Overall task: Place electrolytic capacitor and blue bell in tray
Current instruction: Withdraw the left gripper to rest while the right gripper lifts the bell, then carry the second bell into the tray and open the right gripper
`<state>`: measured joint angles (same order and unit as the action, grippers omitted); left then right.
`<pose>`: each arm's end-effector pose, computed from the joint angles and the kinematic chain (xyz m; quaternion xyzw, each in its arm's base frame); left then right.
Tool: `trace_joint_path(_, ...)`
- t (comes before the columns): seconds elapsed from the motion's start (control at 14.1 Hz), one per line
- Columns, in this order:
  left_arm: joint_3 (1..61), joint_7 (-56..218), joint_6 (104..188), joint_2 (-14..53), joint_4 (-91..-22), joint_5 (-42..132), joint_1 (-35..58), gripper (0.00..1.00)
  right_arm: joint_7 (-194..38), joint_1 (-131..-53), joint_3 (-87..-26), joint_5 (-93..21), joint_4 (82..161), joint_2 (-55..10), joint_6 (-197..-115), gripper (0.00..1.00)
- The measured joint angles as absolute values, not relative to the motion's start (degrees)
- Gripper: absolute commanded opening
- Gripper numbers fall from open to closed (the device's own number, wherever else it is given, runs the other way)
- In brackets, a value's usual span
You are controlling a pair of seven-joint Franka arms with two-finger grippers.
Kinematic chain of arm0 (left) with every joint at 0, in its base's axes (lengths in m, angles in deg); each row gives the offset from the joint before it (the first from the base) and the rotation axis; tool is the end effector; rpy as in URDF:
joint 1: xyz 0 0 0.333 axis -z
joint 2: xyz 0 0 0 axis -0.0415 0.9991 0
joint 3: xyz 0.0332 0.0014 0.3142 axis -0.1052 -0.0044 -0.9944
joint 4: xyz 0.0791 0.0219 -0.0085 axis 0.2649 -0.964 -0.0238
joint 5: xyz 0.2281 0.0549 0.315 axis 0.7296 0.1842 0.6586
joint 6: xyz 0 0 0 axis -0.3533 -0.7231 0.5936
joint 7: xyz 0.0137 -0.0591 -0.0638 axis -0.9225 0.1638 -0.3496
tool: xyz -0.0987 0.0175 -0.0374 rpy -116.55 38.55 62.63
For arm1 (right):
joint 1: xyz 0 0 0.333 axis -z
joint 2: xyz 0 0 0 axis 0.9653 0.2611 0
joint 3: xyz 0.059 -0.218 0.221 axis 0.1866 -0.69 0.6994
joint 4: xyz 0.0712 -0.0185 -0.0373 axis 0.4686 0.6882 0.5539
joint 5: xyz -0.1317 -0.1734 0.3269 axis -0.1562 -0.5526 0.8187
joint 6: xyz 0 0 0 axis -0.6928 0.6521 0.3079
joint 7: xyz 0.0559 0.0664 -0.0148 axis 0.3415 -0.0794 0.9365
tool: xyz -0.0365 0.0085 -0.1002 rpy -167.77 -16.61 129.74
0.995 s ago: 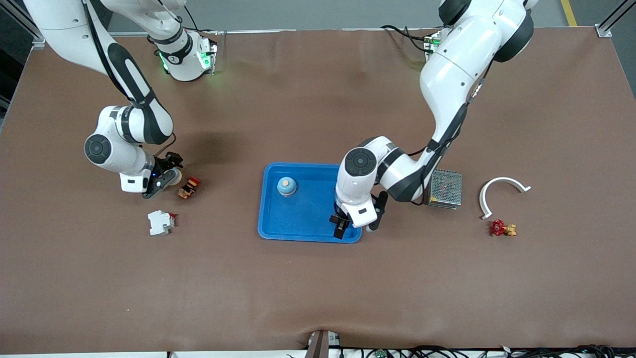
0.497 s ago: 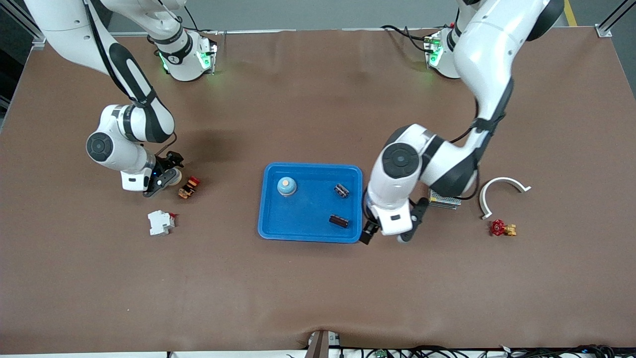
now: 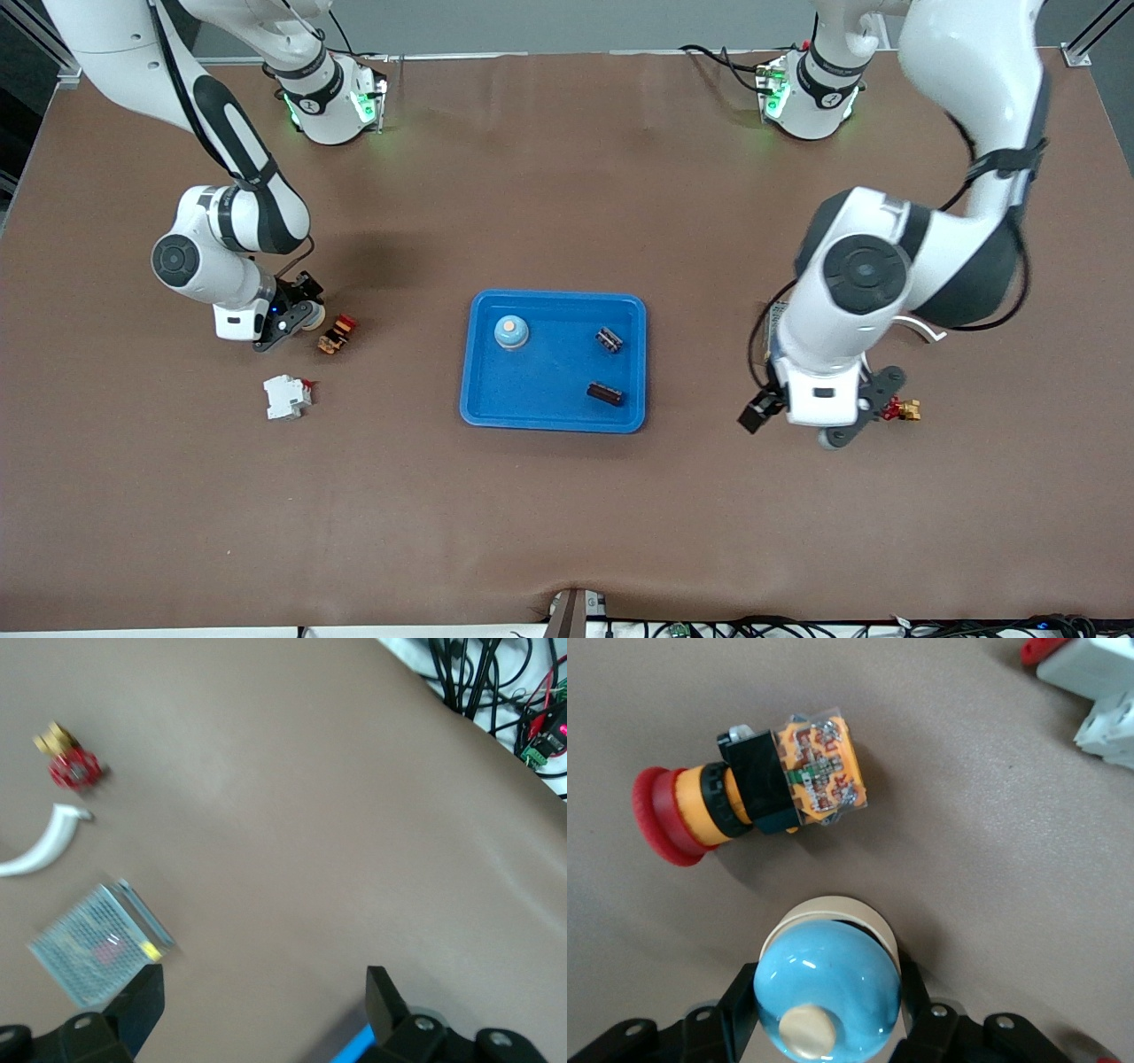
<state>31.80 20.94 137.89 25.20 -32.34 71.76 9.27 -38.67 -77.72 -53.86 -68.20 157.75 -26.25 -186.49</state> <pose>0.6754 -0.2430 0.4422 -0.9408 -0.3306 -0.0708 0.0220 0.4912 -0.0041 0.1723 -0.9357 -0.3438 0.0680 0.0402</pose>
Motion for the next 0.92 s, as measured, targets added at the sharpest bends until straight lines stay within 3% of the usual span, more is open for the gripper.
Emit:
trace_joint_path(0.5, 31.77, 49.27, 126.84, 16.88, -32.41, 68.10, 0.01, 1.00, -38.67, -77.73, -53.85, -68.20, 156.81, -27.09, -184.48, 0.43)
trace_joint_path(0.71, 31.78, 59.11, 122.70, 13.31, -32.46, 65.33, -3.70, 1.00, -38.78, -77.70, -53.93, -68.19, 152.15, -30.02, -174.58, 0.43)
trace_joint_path(0.92, 31.78, 65.12, 118.93, 10.05, -32.52, 64.77, -5.41, 1.00, -39.35, -77.61, -54.23, -68.17, 142.74, -32.85, -160.87, 0.42)
